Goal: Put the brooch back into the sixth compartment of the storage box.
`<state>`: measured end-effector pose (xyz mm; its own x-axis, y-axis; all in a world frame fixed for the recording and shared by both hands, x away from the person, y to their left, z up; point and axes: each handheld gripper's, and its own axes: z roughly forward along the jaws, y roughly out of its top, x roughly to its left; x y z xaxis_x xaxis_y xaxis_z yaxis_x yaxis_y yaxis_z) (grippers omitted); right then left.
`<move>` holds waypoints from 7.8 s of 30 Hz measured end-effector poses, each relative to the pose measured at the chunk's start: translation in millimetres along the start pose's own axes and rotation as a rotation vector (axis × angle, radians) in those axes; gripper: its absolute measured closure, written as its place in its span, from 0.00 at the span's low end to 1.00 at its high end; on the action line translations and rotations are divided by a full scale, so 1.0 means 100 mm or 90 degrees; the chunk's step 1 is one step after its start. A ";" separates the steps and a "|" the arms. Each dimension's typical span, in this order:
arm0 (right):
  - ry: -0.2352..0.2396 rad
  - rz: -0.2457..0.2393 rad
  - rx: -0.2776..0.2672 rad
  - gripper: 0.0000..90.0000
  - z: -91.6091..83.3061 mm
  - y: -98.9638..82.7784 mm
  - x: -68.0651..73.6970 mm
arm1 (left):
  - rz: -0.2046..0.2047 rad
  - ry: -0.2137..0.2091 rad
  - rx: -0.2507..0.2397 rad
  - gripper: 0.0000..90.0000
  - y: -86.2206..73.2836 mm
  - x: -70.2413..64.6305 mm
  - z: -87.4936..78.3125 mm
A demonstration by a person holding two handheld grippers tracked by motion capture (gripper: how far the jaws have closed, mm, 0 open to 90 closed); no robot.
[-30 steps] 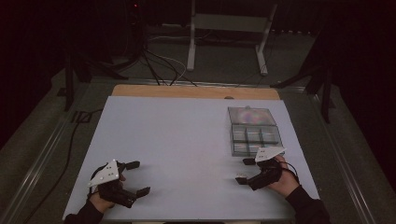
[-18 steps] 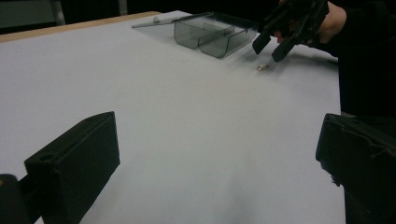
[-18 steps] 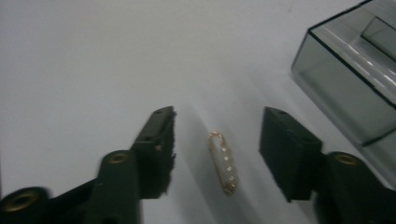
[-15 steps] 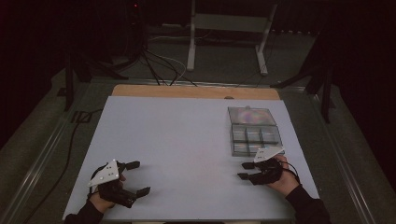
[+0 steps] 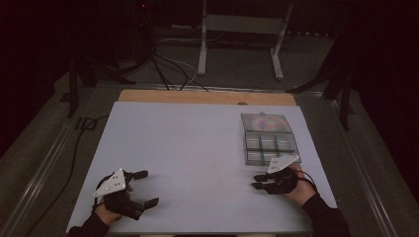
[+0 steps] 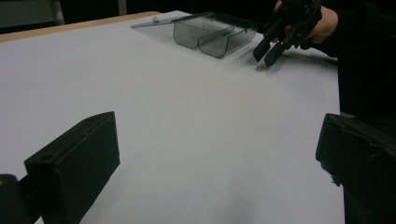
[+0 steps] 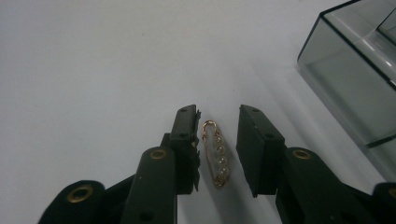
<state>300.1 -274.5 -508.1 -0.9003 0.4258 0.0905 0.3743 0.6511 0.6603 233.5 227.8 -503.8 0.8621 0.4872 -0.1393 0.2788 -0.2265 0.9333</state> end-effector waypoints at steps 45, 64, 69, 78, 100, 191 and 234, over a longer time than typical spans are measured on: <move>-0.019 0.046 0.041 0.96 0.02 0.10 0.03 | 0.003 0.000 0.003 0.02 0.00 0.00 0.00; -0.016 0.056 0.021 0.96 -0.10 0.19 0.04 | 0.001 -0.002 0.002 0.02 0.00 0.00 0.01; -0.018 0.057 0.017 0.96 -0.14 0.22 0.04 | 0.001 -0.003 0.002 0.01 0.00 0.00 0.01; -0.019 0.053 0.009 0.96 -0.21 0.30 0.03 | 0.000 -0.002 0.001 0.02 0.00 0.00 0.01; -0.060 0.056 -0.006 0.96 -0.43 0.45 -0.07 | 0.000 -0.001 0.001 0.02 0.00 0.00 0.00; -0.204 0.240 -0.022 0.95 -0.94 -0.05 -0.96 | 0.002 0.009 0.009 0.02 0.00 0.00 0.01; -0.187 0.237 0.009 0.83 -0.74 -0.15 -1.01 | 0.007 0.009 0.014 0.02 0.00 -0.01 0.01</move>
<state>368.7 -373.4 -471.9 -0.6044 0.7899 0.1037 0.6643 0.4278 0.6129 233.5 226.3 -504.5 0.8590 0.4966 -0.1243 0.2788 -0.2501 0.9272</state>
